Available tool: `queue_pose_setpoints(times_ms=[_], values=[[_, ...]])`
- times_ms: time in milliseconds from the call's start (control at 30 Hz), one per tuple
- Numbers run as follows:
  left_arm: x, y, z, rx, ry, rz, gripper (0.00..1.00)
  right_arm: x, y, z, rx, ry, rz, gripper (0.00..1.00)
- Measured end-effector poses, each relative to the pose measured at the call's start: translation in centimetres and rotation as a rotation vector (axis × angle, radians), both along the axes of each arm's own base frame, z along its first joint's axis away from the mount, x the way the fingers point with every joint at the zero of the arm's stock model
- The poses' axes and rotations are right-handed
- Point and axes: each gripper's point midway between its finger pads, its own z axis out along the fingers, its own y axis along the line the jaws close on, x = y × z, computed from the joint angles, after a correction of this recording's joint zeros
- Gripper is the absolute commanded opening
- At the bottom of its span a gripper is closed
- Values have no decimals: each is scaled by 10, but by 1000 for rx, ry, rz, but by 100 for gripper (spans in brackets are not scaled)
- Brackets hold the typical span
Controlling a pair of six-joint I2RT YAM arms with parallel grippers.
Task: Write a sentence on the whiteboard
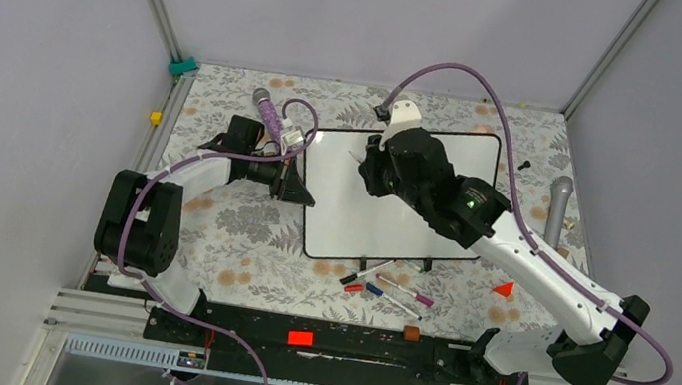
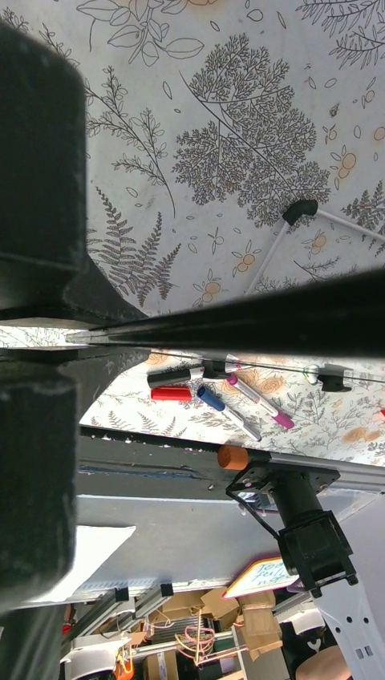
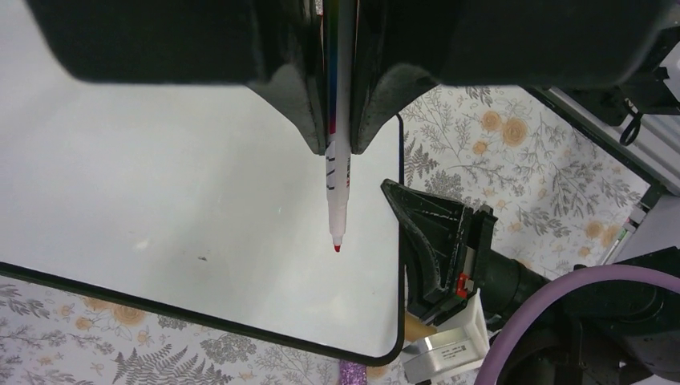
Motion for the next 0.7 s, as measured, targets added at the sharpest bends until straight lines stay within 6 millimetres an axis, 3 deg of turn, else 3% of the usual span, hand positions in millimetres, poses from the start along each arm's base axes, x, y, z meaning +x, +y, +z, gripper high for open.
queue_pose_setpoints(times_ms=[200,533,700], values=[[-1,0,0,-1,-2,4,0,6,19,-8,-65,-1,31,0],[-1,-1,0,-2,-3,5,0,23,47,-3,-78,26,38,0],[-5,0,1,-5,-17,4,0,26,56,-21,-100,66,40,0]])
